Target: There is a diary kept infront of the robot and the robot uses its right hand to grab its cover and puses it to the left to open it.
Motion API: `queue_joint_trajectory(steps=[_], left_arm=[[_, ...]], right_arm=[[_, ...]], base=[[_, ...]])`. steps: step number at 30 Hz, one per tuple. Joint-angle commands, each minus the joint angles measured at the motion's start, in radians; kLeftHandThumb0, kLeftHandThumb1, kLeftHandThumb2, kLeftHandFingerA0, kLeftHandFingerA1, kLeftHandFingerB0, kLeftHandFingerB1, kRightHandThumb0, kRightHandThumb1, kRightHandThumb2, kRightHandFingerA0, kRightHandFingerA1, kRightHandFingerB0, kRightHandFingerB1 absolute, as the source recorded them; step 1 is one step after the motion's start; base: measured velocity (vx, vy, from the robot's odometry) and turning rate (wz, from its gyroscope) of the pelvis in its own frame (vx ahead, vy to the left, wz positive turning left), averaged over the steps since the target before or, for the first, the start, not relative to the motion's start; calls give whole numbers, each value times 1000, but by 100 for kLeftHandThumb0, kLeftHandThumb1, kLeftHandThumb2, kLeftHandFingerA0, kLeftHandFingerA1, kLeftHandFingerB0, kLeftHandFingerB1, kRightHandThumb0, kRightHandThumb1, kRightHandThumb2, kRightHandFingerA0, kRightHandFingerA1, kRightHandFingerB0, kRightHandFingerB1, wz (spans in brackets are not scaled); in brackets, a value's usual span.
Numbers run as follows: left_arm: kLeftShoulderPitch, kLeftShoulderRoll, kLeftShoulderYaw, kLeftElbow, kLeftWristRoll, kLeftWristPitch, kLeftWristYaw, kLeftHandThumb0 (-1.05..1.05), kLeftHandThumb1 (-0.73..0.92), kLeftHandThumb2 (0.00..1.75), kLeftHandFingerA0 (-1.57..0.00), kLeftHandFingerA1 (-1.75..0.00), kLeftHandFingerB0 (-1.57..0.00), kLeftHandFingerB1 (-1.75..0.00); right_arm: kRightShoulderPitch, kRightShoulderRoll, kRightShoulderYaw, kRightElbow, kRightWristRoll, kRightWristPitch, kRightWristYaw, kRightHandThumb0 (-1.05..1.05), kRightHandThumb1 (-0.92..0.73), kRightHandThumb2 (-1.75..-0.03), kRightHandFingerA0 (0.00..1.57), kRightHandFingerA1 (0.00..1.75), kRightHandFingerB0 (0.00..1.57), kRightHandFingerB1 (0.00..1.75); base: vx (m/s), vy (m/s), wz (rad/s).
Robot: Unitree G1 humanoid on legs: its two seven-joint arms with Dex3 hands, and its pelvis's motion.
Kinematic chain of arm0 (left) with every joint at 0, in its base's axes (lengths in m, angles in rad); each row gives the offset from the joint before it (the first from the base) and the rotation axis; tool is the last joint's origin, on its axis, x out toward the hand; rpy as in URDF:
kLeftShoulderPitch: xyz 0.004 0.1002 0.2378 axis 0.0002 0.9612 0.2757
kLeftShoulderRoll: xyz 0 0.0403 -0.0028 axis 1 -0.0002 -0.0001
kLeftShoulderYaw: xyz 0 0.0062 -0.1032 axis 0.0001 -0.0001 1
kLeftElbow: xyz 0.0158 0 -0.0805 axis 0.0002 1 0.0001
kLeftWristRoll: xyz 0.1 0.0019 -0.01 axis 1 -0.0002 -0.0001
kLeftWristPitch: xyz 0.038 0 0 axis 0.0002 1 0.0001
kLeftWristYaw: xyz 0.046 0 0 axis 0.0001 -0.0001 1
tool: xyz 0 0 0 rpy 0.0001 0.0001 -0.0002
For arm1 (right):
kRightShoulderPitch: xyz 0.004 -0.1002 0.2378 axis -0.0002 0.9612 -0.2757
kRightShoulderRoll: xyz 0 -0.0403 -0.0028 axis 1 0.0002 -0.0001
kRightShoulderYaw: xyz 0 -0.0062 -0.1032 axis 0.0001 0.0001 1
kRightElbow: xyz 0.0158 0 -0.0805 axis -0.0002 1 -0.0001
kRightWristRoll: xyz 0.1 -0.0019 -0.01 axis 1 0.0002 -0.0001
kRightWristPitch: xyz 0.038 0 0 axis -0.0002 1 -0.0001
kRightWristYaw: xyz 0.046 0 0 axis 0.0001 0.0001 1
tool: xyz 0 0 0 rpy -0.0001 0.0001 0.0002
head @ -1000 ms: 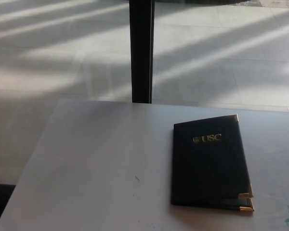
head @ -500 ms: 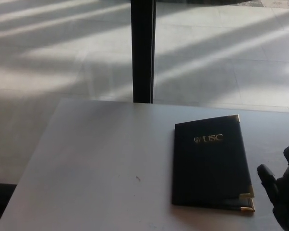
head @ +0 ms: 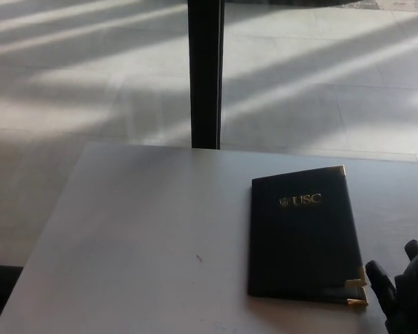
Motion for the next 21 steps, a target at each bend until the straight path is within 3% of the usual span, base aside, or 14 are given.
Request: queue_joint_trajectory(steps=[1,2,3,4,5,8,9,10,21], left_arm=[[-2,3,-2,-7,-8,12,39,-84,92,99,-36,-85,-32,-69],[0,1,-1,-12,-11,10,33,-84,92,99,-36,-85,-31,-69],[0,1,2,-10,-16,9,30,-81,90,122,-38,-81,-34,-70],[0,0,2,-12,-16,9,31,-81,90,122,-38,-81,-34,-70],[4,0,0,-9,-16,2,16,-85,92,102,-36,-83,-28,-67],[8,6,-10,4,-10,-4,-11,-85,92,103,-34,-80,-25,-65],[6,5,-11,7,-10,-5,-10,-86,92,102,-34,-82,-26,-66],[3,5,-10,11,-11,-6,-5,-86,92,101,-34,-82,-27,-67],[1,1,-13,-5,-13,0,23,-86,92,102,-37,-84,-27,-67]], right_arm=[[-3,54,1,14,-8,-48,-18,-79,-92,-73,26,38,16,34],[1,66,9,18,-8,-55,-15,-78,-92,-73,25,38,16,34],[2,76,13,21,-6,-63,-14,-80,-92,-72,25,38,16,34],[2,80,19,26,-8,-70,-15,-80,-92,-72,25,38,16,34],[0,89,24,33,-7,-78,-15,-80,-92,-72,25,38,16,34],[-18,115,51,43,-11,-92,-40,-79,-92,-73,26,39,16,34],[-25,121,63,42,-12,-92,-48,-78,-78,-109,22,51,12,45],[-32,120,75,45,-18,-93,-46,-78,-92,-74,29,41,17,35],[-112,136,128,74,13,-101,-100,-77,-92,-73,27,41,20,36]], base=[[0,0,0],[0,0,0],[0,0,0],[0,0,0],[0,0,0],[0,0,0],[0,0,0],[0,0,0],[0,0,0]])
